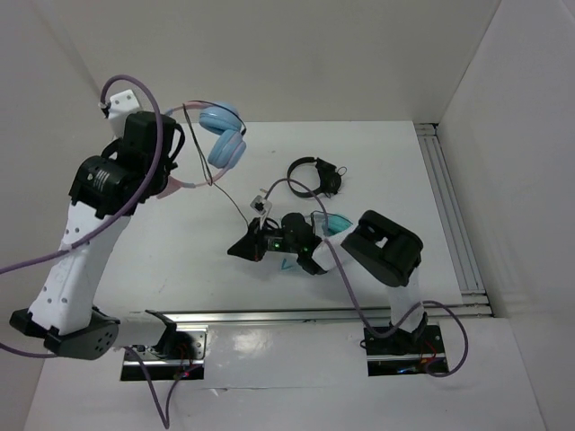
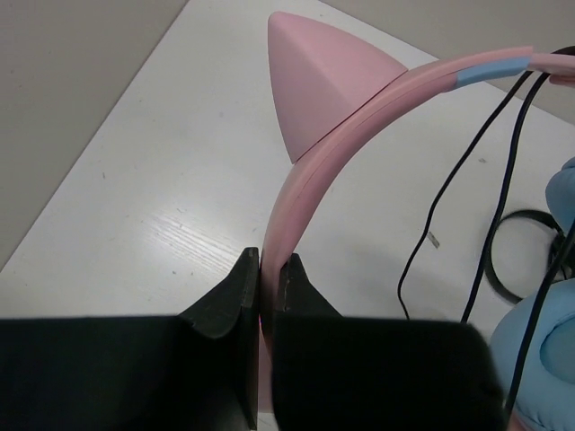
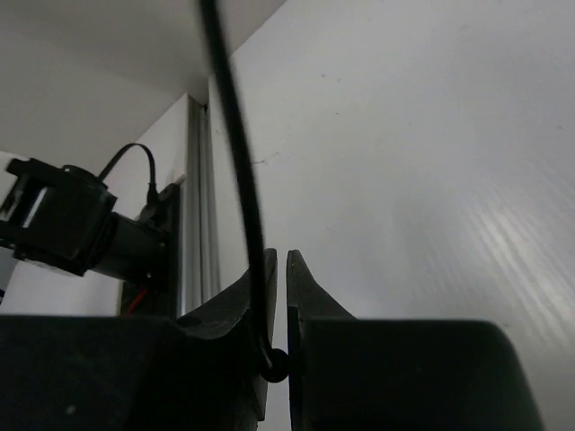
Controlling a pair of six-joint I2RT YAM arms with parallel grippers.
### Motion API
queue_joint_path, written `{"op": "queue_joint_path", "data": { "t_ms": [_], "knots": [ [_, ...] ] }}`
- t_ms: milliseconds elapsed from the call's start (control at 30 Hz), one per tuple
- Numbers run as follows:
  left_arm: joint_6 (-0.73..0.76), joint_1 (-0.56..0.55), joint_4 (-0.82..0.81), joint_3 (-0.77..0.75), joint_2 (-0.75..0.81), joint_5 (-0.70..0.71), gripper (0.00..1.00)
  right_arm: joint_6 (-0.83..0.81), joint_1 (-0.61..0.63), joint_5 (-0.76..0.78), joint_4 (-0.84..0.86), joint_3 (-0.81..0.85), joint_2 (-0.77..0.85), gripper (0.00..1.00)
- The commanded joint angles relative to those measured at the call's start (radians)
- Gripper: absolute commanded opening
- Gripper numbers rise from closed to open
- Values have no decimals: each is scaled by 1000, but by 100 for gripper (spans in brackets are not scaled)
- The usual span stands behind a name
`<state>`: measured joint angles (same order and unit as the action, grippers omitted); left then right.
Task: Wrap the headphones
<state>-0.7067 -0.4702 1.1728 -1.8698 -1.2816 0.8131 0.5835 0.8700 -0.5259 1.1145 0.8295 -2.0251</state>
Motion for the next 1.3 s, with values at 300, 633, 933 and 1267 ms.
{"op": "queue_joint_path", "data": {
  "t_ms": [300,633,933,1267],
  "knots": [
    [41,260,-246,44,-177,-86,0,-307,275,424,-551,-64,491,0],
    [9,271,-226,177,-248,-104,0,-416,366,465,-811,55,646,0],
    [-30,262,-262,346,-200,-161,0,-534,366,293,-955,267,513,0],
    [-4,271,-292,386,-200,-196,0,-617,321,126,-1076,370,520,0]
  ]
}}
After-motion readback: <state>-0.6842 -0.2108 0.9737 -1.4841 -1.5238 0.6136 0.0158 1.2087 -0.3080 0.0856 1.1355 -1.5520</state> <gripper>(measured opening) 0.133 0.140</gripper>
